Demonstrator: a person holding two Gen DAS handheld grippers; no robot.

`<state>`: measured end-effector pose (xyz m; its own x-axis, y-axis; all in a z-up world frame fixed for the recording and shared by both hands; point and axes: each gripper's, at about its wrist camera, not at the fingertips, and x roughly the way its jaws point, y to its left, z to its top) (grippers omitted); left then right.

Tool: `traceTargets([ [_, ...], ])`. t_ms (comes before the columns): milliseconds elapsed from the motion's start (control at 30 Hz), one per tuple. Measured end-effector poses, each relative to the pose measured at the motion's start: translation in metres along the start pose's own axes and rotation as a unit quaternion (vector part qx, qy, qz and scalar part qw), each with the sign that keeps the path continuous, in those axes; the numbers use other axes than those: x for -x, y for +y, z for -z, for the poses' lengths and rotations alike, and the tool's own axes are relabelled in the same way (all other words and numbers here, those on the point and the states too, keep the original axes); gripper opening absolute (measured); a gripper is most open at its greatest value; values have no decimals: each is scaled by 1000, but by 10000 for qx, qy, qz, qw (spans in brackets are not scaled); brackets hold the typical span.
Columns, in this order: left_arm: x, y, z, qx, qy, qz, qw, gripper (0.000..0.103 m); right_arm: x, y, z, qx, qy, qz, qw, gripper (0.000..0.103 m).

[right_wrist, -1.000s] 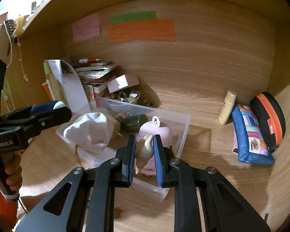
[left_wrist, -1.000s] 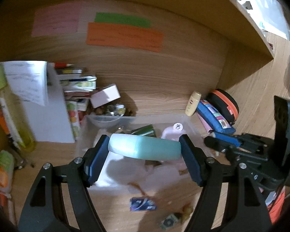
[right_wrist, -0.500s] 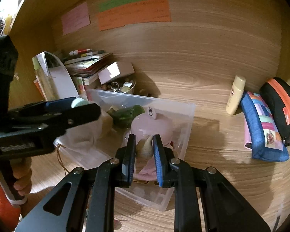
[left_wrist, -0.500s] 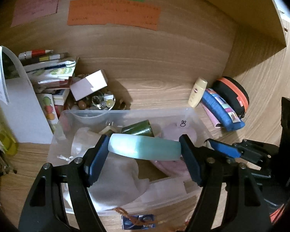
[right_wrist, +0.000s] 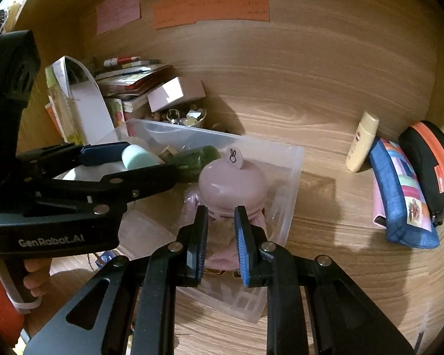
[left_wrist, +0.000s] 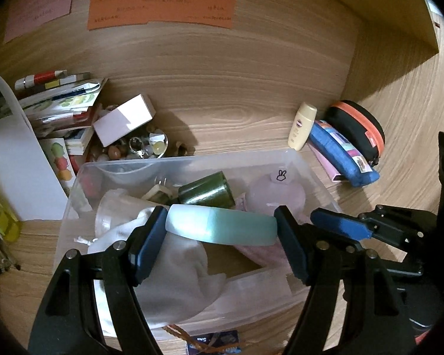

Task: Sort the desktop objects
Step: 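Carry the teal cylinder and shell into the clear box and open both tools, then move both open tools back toward the items beside the box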

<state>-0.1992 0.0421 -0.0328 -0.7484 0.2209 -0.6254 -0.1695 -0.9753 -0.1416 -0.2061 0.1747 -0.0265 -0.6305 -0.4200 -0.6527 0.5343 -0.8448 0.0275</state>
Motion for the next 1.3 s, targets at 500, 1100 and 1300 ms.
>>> traceTargets([
  [500, 30, -6, -15, 9, -165, 17, 9999, 74, 20, 5, -7, 53, -315, 81, 9995, 45],
  [1100, 108, 30, 31, 47, -414, -604, 9973, 97, 62, 32, 17, 6, -378, 160, 9992, 63],
  [1300, 107, 41, 64, 29, -131, -833, 9964, 97, 56, 40, 42, -72, -34, -29, 10000, 63],
])
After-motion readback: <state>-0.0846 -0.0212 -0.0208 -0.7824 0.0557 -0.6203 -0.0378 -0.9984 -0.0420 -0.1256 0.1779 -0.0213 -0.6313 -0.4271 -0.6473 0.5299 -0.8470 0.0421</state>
